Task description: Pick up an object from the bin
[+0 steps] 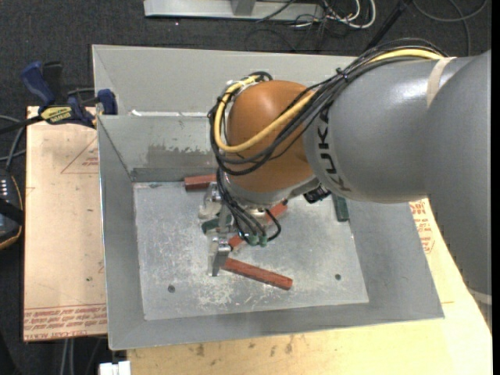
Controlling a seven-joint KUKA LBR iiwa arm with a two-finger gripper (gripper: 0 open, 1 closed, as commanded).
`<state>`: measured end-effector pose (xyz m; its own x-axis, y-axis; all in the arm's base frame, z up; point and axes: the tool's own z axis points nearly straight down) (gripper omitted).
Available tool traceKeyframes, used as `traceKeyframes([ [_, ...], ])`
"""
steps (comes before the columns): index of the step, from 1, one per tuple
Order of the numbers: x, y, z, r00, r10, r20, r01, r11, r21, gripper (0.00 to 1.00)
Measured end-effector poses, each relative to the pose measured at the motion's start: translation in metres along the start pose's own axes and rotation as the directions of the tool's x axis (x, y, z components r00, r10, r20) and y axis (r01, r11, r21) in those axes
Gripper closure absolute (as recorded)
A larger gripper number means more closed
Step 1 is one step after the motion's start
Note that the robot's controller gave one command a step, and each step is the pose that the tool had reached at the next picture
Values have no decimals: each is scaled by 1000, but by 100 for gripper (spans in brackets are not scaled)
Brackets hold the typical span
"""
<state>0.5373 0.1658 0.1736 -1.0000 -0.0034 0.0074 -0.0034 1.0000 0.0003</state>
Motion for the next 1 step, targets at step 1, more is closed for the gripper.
traceKeyframes([
  [1,-2,-1,-4,1000,3,7,-3,1000,-1,0],
])
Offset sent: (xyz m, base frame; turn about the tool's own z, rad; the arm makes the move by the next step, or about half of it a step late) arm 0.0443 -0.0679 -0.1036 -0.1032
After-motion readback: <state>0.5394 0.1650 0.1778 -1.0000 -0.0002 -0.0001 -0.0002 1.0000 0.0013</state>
